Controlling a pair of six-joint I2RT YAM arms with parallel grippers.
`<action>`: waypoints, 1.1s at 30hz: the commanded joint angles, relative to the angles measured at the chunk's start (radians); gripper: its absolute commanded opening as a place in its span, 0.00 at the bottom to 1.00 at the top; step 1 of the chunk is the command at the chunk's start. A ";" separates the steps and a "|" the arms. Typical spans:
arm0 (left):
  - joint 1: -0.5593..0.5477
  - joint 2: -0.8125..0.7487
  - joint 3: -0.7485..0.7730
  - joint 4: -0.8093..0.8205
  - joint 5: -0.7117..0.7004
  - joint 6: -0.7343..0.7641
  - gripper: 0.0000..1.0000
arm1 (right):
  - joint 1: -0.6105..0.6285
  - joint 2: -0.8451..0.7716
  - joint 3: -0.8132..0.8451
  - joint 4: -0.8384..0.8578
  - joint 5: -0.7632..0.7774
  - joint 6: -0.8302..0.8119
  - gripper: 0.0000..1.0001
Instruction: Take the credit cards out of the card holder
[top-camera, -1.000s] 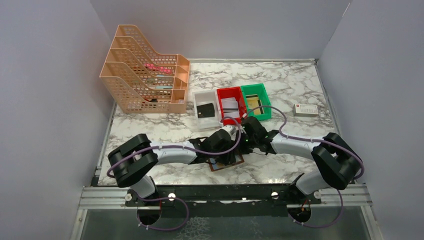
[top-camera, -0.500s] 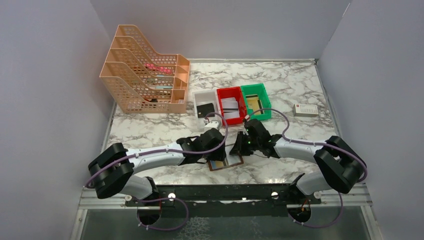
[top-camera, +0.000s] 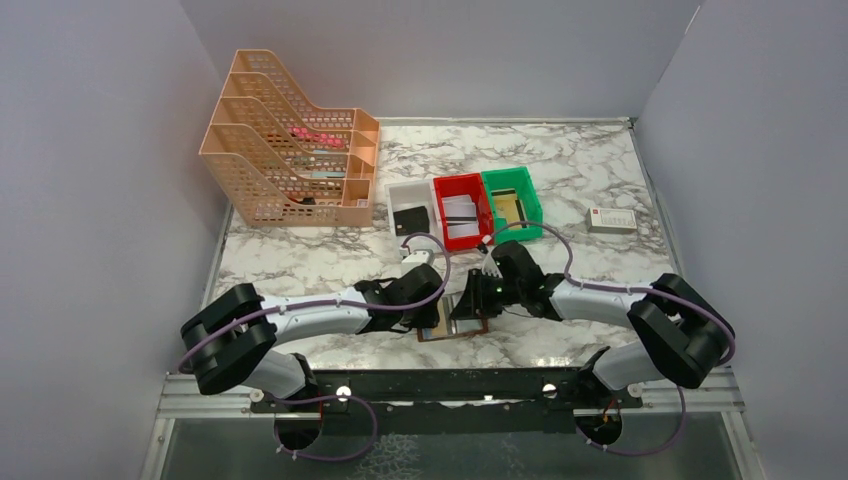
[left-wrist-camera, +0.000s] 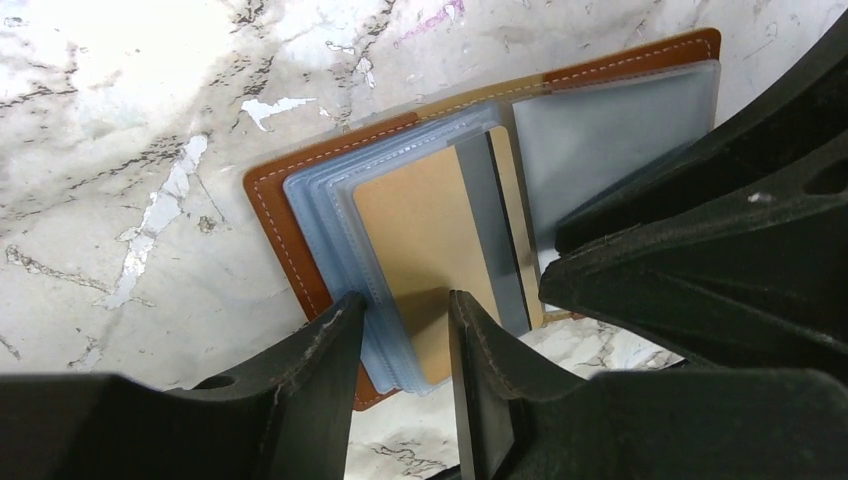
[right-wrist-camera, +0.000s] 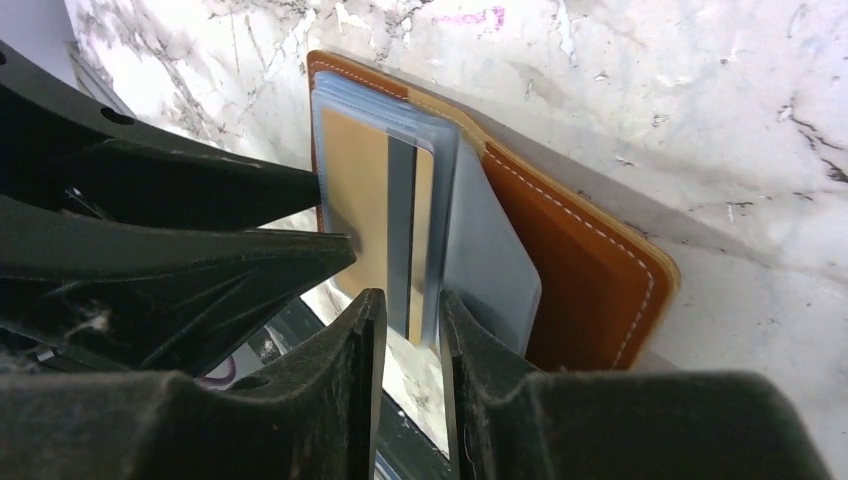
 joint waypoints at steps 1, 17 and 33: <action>0.002 0.031 -0.025 -0.016 -0.005 -0.016 0.40 | 0.002 -0.003 -0.010 0.052 -0.041 0.014 0.32; 0.001 0.064 -0.012 -0.002 0.004 0.021 0.18 | 0.002 0.073 -0.006 0.093 -0.071 0.044 0.07; 0.003 0.147 0.043 -0.078 -0.060 0.039 0.00 | -0.051 -0.021 0.019 -0.110 0.026 -0.034 0.01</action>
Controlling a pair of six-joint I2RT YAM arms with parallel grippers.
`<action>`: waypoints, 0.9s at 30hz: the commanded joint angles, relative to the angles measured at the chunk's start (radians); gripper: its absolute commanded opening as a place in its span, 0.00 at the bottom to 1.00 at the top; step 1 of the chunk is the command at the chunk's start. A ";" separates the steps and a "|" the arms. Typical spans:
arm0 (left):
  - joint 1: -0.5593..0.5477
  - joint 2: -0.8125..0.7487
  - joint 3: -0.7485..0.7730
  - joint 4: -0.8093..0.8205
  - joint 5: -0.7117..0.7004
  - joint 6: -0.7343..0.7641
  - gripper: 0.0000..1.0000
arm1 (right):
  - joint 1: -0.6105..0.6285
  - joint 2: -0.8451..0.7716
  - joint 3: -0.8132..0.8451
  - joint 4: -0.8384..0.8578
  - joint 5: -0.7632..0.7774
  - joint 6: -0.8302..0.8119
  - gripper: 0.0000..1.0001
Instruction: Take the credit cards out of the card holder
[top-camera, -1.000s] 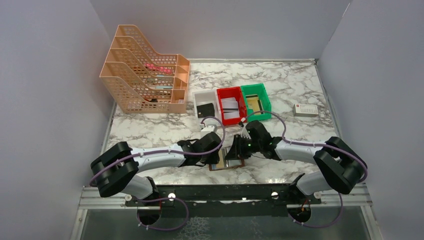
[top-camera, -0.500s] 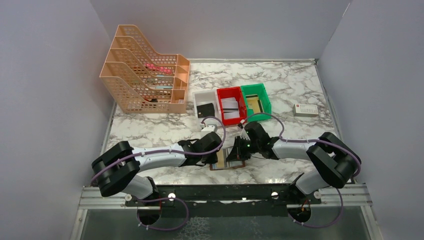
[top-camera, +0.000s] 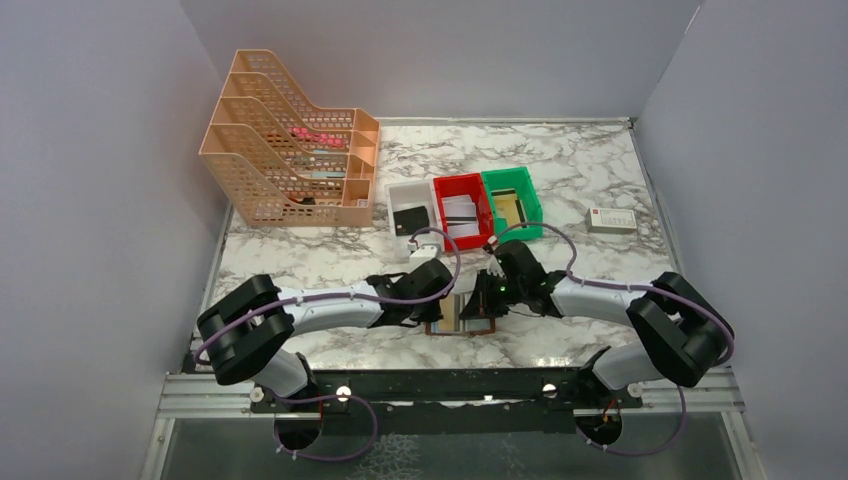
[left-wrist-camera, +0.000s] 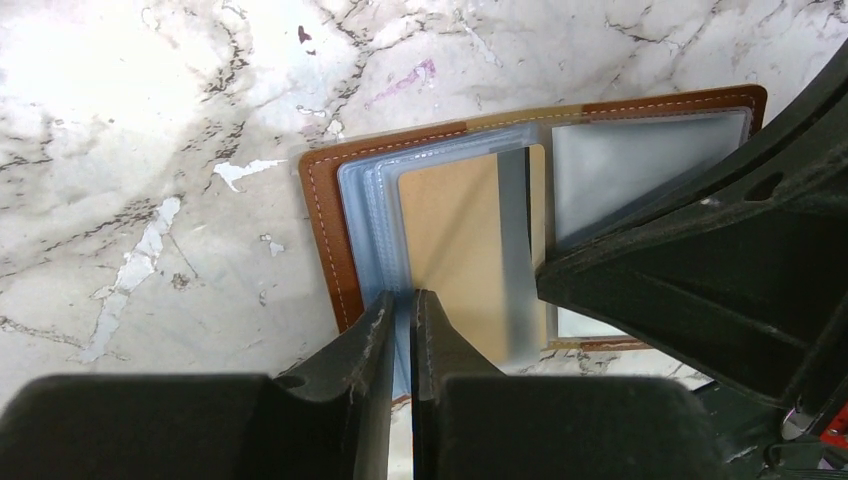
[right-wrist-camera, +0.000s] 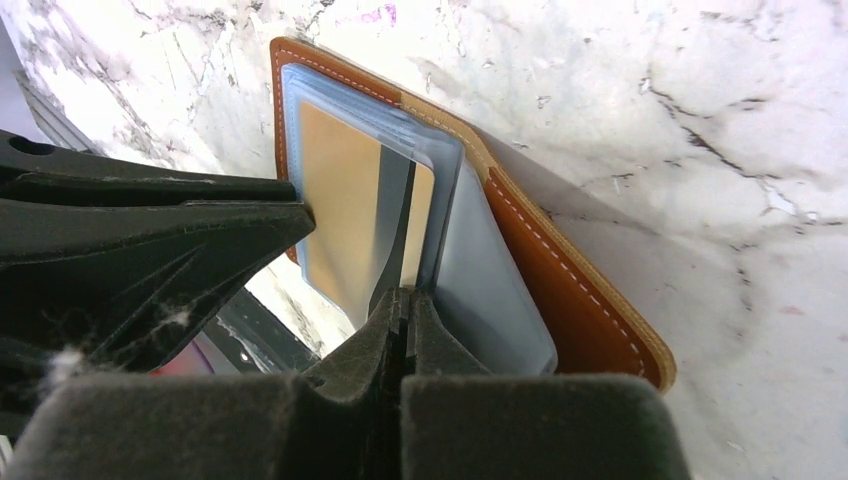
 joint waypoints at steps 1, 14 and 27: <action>0.001 0.063 -0.020 -0.096 -0.033 0.023 0.00 | -0.019 -0.042 0.013 -0.044 -0.004 -0.032 0.01; 0.000 0.048 -0.015 -0.098 -0.027 0.033 0.00 | -0.041 -0.040 -0.012 0.001 -0.080 -0.009 0.17; -0.001 0.057 -0.018 -0.073 0.011 0.029 0.00 | -0.041 0.072 -0.054 0.114 -0.031 0.063 0.29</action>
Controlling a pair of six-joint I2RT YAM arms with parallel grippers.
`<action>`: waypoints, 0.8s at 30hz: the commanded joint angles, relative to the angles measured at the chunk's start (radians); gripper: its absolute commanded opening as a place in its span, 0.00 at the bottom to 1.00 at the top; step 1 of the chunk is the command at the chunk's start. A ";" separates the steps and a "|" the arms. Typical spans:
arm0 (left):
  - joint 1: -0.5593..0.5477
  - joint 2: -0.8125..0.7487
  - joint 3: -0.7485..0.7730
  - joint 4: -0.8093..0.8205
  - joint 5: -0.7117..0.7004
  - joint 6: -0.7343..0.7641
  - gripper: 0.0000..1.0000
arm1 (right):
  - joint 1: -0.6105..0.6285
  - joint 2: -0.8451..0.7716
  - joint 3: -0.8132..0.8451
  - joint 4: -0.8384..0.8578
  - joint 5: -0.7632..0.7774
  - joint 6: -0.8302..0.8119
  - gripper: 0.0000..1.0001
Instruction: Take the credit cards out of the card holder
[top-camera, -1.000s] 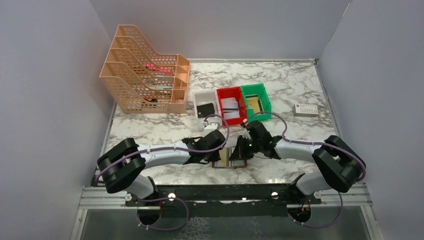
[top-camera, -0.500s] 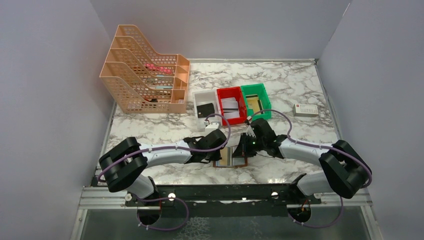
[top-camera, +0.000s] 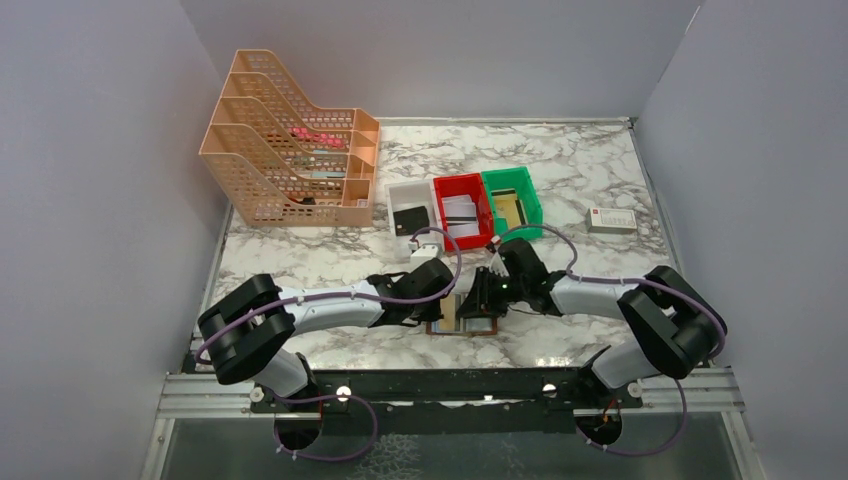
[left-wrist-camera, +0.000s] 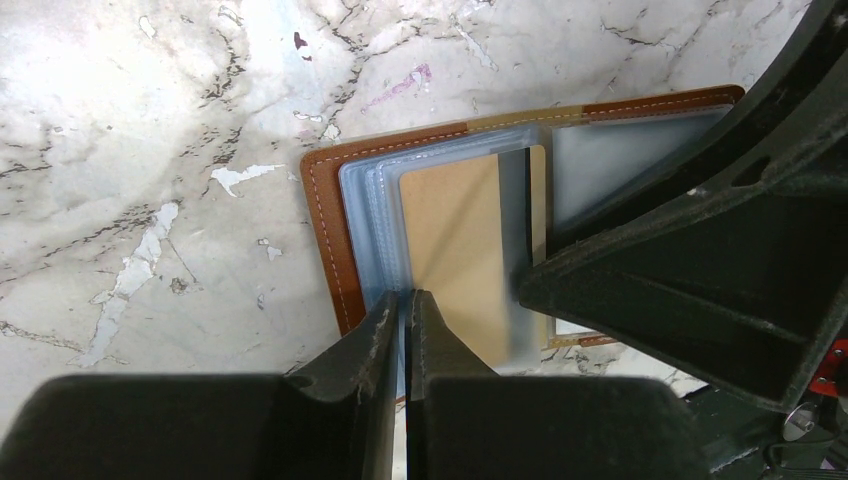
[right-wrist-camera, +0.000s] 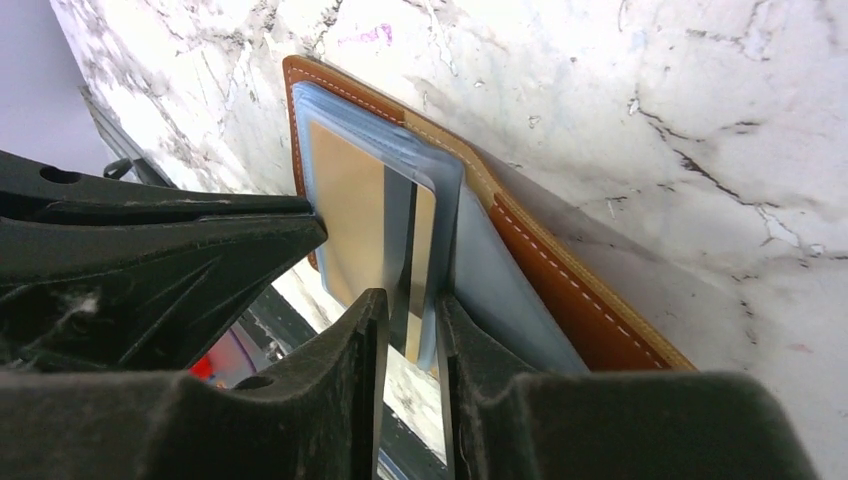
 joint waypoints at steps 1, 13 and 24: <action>-0.001 0.045 -0.031 -0.075 0.016 0.020 0.00 | 0.003 0.029 -0.044 0.051 0.029 0.016 0.26; -0.001 0.030 -0.061 -0.051 0.034 -0.001 0.00 | 0.003 -0.005 -0.099 0.267 -0.099 0.092 0.03; 0.000 -0.016 -0.086 -0.081 -0.013 -0.023 0.00 | -0.007 -0.071 -0.070 0.037 0.065 0.021 0.01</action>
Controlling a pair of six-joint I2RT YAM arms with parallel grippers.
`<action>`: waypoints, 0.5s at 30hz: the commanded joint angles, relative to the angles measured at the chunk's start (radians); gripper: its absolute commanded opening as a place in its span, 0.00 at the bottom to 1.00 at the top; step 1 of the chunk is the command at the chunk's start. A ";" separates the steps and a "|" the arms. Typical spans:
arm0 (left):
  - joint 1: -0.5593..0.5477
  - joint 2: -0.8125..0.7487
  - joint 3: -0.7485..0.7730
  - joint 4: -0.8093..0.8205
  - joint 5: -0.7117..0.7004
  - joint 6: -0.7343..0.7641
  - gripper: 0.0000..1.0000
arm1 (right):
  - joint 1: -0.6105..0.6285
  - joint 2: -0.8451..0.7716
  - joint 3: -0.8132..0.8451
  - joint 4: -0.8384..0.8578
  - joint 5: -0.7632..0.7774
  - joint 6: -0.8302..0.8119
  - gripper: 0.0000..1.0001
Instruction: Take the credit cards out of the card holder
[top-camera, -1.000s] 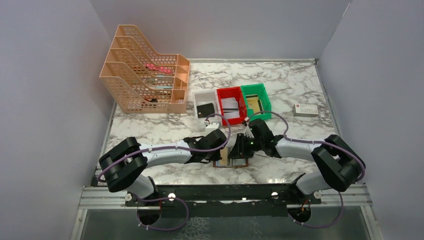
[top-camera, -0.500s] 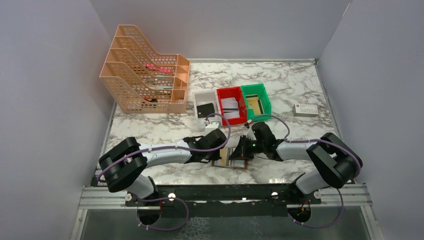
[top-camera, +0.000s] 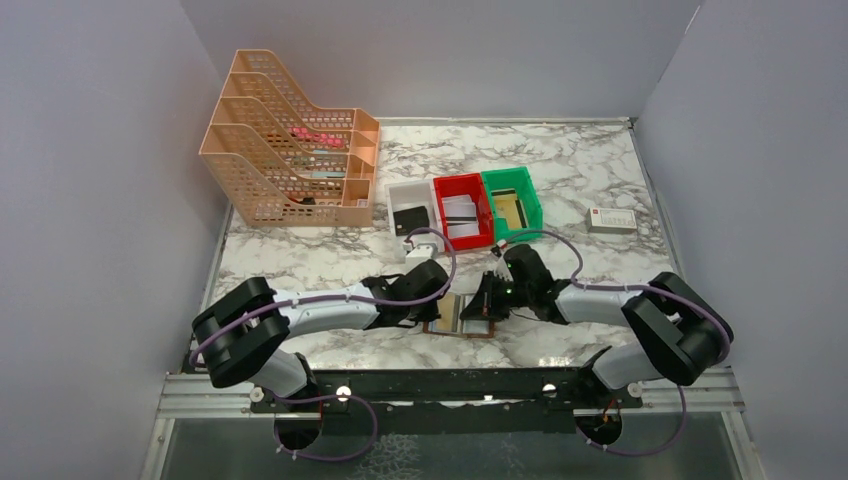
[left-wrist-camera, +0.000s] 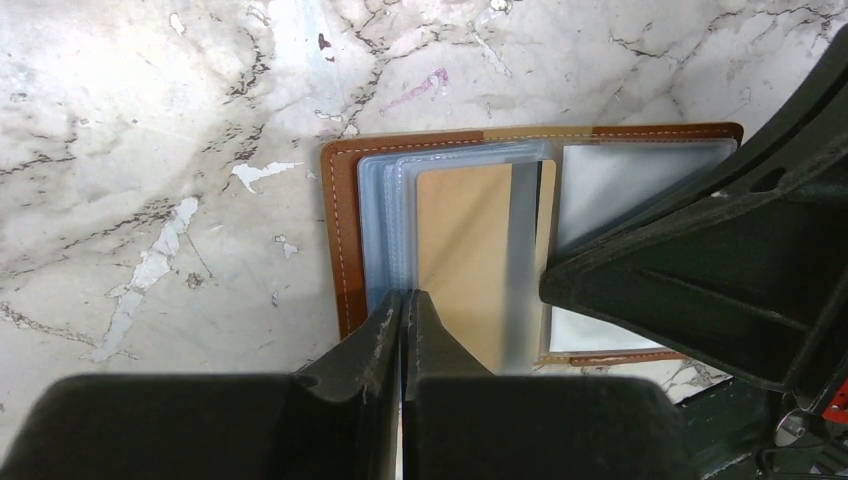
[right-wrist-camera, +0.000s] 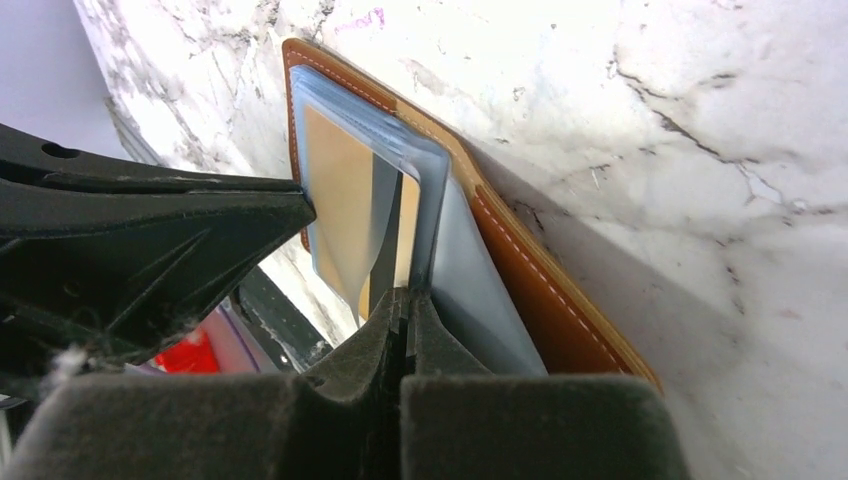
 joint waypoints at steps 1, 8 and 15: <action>-0.005 0.009 -0.052 -0.110 -0.013 -0.006 0.00 | -0.002 -0.054 0.016 -0.106 0.091 -0.040 0.01; -0.004 0.000 -0.048 -0.107 -0.004 0.000 0.00 | -0.004 -0.108 0.021 -0.143 0.104 -0.054 0.05; -0.004 -0.046 -0.024 -0.072 0.029 0.053 0.33 | -0.003 -0.078 0.011 -0.004 -0.020 -0.034 0.30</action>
